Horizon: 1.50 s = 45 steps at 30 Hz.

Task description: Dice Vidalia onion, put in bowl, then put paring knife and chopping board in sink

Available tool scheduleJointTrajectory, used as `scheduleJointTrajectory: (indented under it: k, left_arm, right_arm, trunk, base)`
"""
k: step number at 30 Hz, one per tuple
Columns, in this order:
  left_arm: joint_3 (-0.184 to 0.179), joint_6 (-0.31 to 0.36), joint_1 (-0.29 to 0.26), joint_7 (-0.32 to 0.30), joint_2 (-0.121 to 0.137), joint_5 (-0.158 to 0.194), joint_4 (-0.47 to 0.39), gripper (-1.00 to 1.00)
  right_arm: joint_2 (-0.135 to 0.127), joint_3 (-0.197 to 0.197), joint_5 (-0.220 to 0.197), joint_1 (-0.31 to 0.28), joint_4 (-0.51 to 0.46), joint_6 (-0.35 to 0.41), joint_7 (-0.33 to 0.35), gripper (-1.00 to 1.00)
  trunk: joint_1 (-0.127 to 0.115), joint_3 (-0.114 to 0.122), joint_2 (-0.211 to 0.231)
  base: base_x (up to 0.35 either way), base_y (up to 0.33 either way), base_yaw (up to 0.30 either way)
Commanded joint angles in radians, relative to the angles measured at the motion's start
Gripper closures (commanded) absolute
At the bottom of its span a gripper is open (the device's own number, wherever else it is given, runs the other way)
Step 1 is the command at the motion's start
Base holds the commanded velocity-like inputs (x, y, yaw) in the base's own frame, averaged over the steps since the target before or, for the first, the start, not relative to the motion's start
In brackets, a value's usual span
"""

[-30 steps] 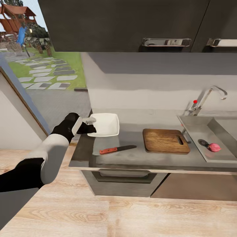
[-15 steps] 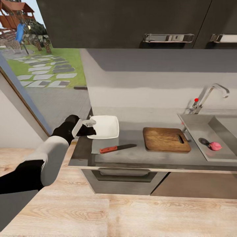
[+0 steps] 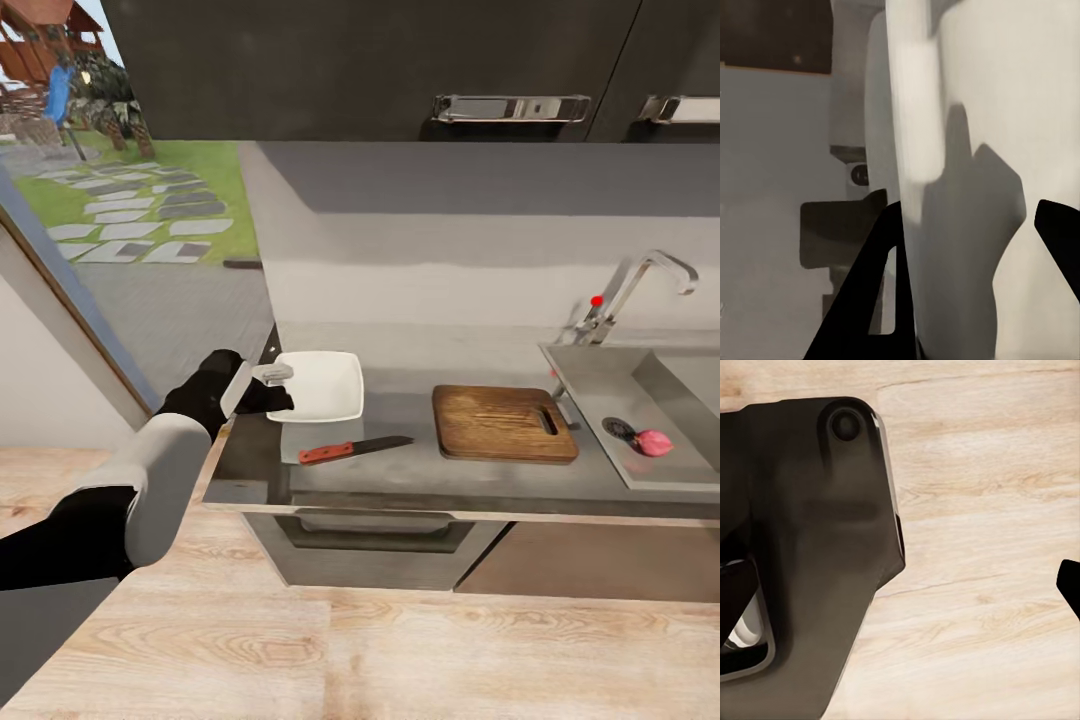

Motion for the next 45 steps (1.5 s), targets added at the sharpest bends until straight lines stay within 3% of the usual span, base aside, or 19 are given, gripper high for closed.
scheduleJointTrajectory:
  k: [1,45]
  left_arm:
    - [0.007,0.004,-0.001,0.001,0.0,0.004,-0.001,1.0]
    - [0.003,0.003,0.004,-0.003,-0.006,0.004,0.024,1.0]
  right_arm:
    - [0.001,0.001,0.0,0.001,-0.002,-0.001,-0.004,-1.0]
    - [0.003,0.001,0.0,0.001,-0.002,0.0,-0.006,-1.0]
  trunk:
    - [0.001,-0.002,-0.002]
    - [0.001,-0.016,-0.002]
  base:
    - [0.0,-0.001,0.0]
    - [0.024,0.007,0.0]
